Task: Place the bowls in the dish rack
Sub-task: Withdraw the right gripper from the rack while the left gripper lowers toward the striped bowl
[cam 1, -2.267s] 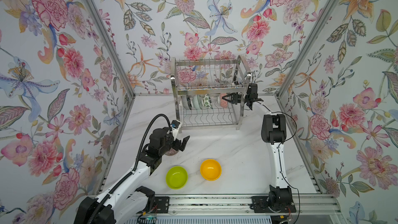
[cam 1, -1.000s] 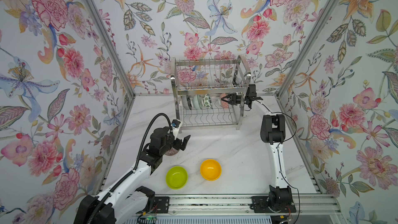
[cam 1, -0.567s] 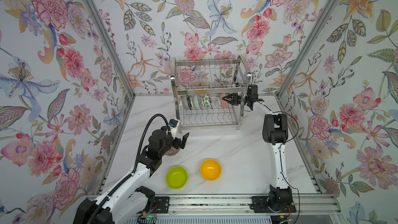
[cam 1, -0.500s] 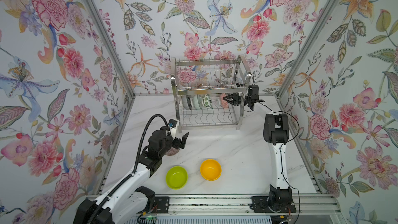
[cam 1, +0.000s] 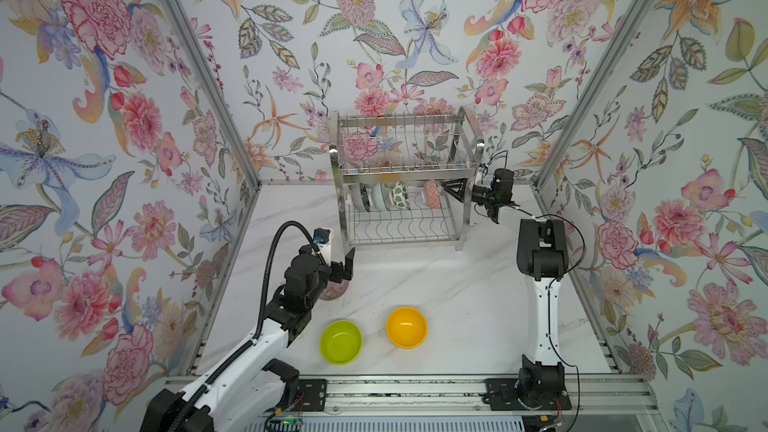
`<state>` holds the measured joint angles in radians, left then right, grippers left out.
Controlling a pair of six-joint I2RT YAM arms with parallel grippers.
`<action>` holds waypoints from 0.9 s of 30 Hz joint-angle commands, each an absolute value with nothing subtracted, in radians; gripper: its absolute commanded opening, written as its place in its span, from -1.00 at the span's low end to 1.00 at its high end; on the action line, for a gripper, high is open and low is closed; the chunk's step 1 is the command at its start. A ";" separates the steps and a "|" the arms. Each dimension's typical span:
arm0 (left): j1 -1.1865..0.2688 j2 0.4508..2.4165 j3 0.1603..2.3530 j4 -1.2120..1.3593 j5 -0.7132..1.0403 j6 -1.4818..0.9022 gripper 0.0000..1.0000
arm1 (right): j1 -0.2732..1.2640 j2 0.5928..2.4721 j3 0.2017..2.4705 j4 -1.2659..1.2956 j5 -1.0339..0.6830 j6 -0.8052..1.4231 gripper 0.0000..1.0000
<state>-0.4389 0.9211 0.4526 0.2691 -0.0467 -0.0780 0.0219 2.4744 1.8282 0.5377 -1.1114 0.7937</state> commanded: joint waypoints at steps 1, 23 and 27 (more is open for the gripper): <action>-0.445 0.898 0.427 0.286 -0.127 -0.124 0.98 | 0.004 2.399 1.793 0.630 -1.061 0.834 0.10; -0.445 0.895 0.390 0.221 -0.340 -0.258 0.95 | -0.081 2.111 1.384 0.491 -0.336 0.887 0.13; -0.445 0.921 0.402 0.210 -0.348 -0.275 0.95 | -0.069 2.034 1.307 0.415 -0.149 0.888 0.16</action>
